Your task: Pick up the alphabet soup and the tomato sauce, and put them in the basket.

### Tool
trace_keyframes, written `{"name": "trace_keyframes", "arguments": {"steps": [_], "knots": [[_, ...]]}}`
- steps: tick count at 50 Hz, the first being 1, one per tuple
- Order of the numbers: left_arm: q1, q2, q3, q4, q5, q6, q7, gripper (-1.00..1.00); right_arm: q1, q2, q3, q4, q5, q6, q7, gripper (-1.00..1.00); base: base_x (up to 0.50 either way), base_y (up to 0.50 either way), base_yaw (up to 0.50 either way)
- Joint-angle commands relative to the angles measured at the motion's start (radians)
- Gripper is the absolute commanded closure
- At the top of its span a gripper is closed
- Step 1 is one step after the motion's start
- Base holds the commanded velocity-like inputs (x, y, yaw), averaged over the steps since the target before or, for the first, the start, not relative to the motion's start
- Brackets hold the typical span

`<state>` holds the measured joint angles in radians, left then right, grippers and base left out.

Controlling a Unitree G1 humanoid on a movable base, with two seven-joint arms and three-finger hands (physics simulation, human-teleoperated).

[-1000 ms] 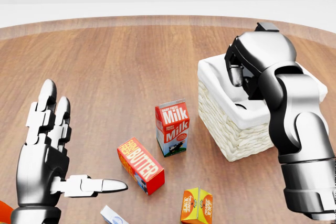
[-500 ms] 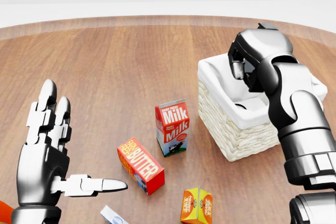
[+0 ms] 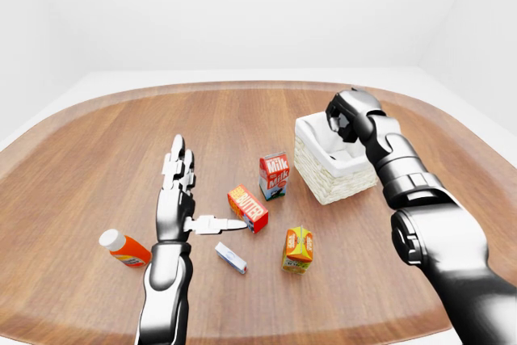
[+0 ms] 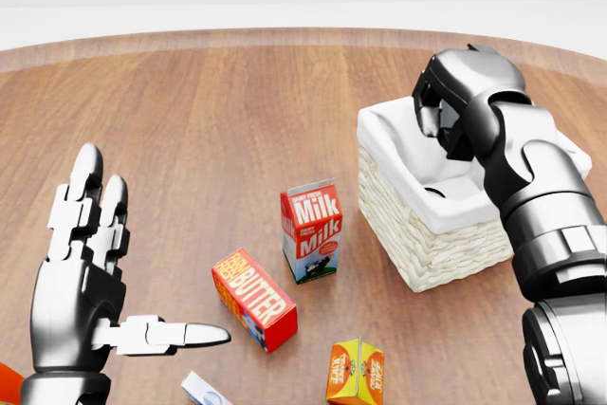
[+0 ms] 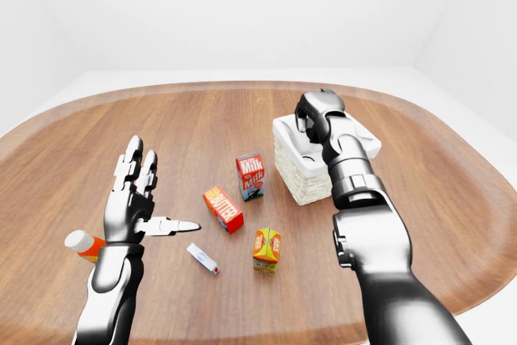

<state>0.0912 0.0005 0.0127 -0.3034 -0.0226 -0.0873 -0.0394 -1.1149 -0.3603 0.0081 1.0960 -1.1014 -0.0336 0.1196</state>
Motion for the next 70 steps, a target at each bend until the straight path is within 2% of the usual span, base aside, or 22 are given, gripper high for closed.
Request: {"name": "trace_keyframes", "arguments": {"steps": [1, 9, 22, 36, 44, 57, 70], "knots": [[-0.006, 0.003, 0.008, -0.002, 0.004, 0.000, 0.007, -1.00, -0.058, -0.012, 0.018, 0.129, 0.027, 0.002, -0.053, 1.00, 0.00, 0.00, 0.00], [-0.006, 0.002, 0.007, -0.007, 0.006, 0.000, 0.007, -1.00, -0.051, -0.029, 0.023, 0.155, 0.007, 0.026, -0.056, 1.00, 0.00, 0.00, 0.00], [-0.008, 0.002, 0.007, -0.012, 0.004, 0.000, 0.008, -1.00, -0.097, -0.006, 0.030, 0.192, -0.020, 0.048, -0.048, 1.00, 0.00, 0.00, 0.00], [-0.009, 0.002, 0.009, -0.005, 0.003, 0.000, 0.007, -1.00, -0.104, 0.009, 0.032, 0.205, -0.043, 0.046, -0.056, 1.00, 0.00, 0.00, 0.00], [-0.011, 0.002, 0.009, -0.006, 0.003, 0.000, 0.009, -1.00, -0.091, 0.015, 0.031, 0.209, -0.046, 0.056, -0.055, 1.00, 0.00, 0.00, 0.00], [-0.012, 0.003, 0.010, 0.004, 0.001, 0.000, 0.008, -1.00, -0.057, 0.032, 0.020, 0.219, -0.022, 0.049, -0.080, 1.00, 0.00, 0.00, 0.00], [-0.008, 0.002, 0.008, -0.006, 0.002, 0.000, 0.007, -1.00, -0.026, 0.036, 0.029, 0.223, -0.022, 0.056, -0.087, 1.00, 0.00, 0.00, 0.00]]}}
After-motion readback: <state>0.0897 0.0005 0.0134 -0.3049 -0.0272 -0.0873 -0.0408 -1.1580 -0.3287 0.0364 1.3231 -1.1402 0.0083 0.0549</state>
